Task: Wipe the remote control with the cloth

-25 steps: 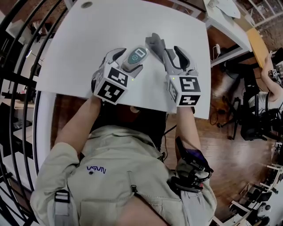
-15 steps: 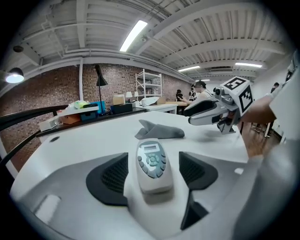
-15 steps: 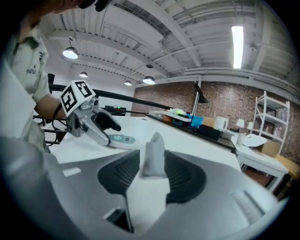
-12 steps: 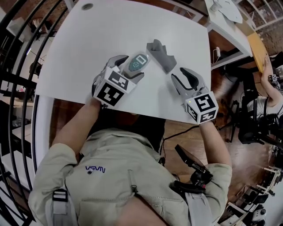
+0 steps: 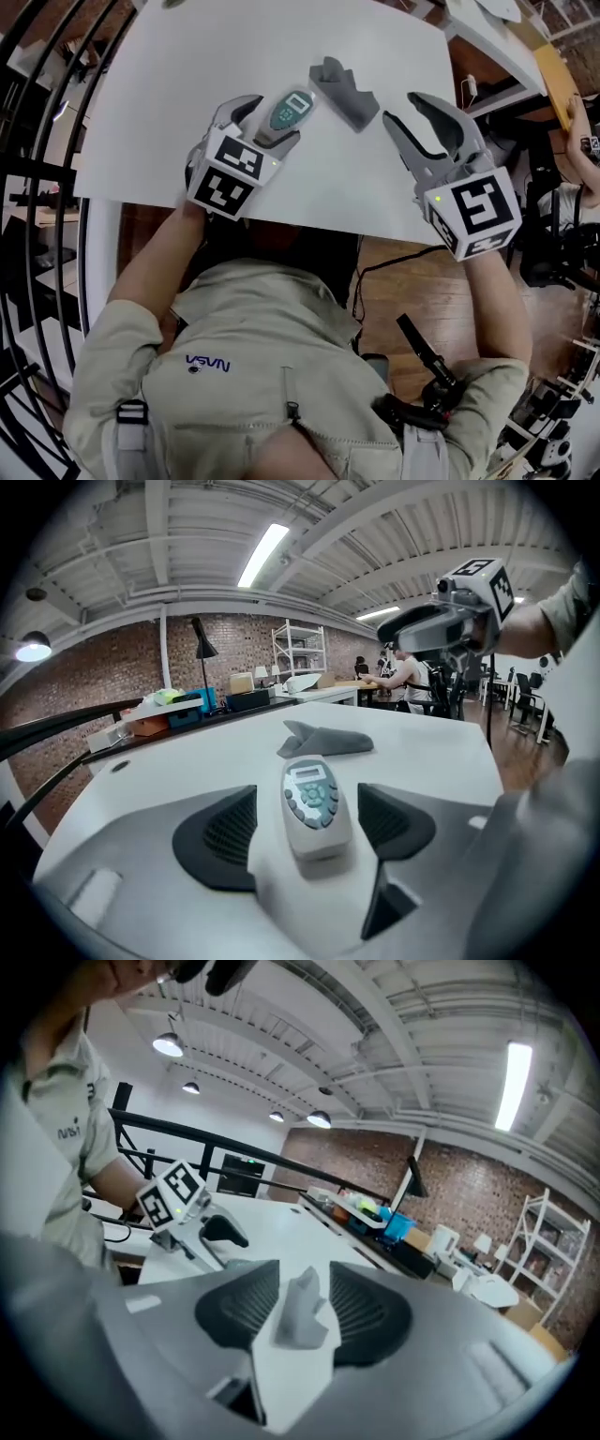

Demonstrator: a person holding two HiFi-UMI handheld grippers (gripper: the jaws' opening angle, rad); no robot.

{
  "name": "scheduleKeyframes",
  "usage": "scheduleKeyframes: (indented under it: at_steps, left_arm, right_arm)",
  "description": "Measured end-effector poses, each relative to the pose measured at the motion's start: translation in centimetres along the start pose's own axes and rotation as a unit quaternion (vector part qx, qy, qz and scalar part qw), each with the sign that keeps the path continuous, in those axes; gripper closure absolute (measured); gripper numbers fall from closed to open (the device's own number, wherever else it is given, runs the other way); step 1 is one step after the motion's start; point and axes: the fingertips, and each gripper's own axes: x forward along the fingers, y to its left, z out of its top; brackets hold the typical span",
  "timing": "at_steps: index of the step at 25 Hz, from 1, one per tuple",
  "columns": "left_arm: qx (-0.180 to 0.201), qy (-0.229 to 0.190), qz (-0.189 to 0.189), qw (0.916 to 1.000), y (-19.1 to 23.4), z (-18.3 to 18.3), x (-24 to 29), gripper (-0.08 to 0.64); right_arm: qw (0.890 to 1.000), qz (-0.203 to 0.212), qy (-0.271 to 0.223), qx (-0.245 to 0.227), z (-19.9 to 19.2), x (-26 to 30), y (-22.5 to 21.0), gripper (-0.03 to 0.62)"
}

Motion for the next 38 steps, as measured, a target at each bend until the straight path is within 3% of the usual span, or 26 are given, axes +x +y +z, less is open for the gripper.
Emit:
scheduleKeyframes:
  at_steps: [4,9,18,24,29,30,32,35,38]
  left_arm:
    - [-0.003,0.023,-0.017,0.9996,-0.6,-0.5,0.8,0.213]
    - [-0.01,0.065,-0.042,0.9969,-0.8,-1.4,1.8,0.242]
    - [0.016,0.064,-0.054,0.9963,-1.3,-1.8,1.5,0.301]
    - [0.011,0.018,-0.04,0.999,-1.1,-0.4,0.1,0.304]
    - [0.038,-0.024,-0.003,0.999,-1.1,0.3,-1.4,0.305]
    - [0.043,-0.033,0.005,0.9985,-1.3,0.3,-1.8,0.305]
    - [0.056,-0.054,0.024,0.9967,-1.5,0.7,-2.9,0.305]
    - [0.078,-0.081,0.05,0.9924,-1.6,2.0,-4.5,0.305]
    - [0.094,-0.099,0.068,0.9883,-1.7,3.1,-5.7,0.305]
  right_arm:
    - [0.999,0.017,0.027,0.029,-4.3,5.8,1.6,0.393]
    - [0.998,0.021,0.029,0.053,-5.2,8.8,1.7,0.391]
    - [0.993,0.025,0.045,0.109,-6.9,10.8,0.3,0.391]
    - [0.991,0.051,0.076,0.102,-8.3,11.8,1.6,0.379]
    - [0.989,0.038,0.1,0.103,-9.8,12.9,1.5,0.385]
    - [0.989,0.032,0.102,0.105,-9.9,12.9,1.3,0.413]
    - [0.988,0.026,0.106,0.106,-9.9,13.0,1.1,0.538]
    - [0.989,0.025,0.105,0.103,-9.8,12.8,1.0,0.559]
    - [0.992,0.013,0.068,0.104,-7.8,11.1,0.3,0.565]
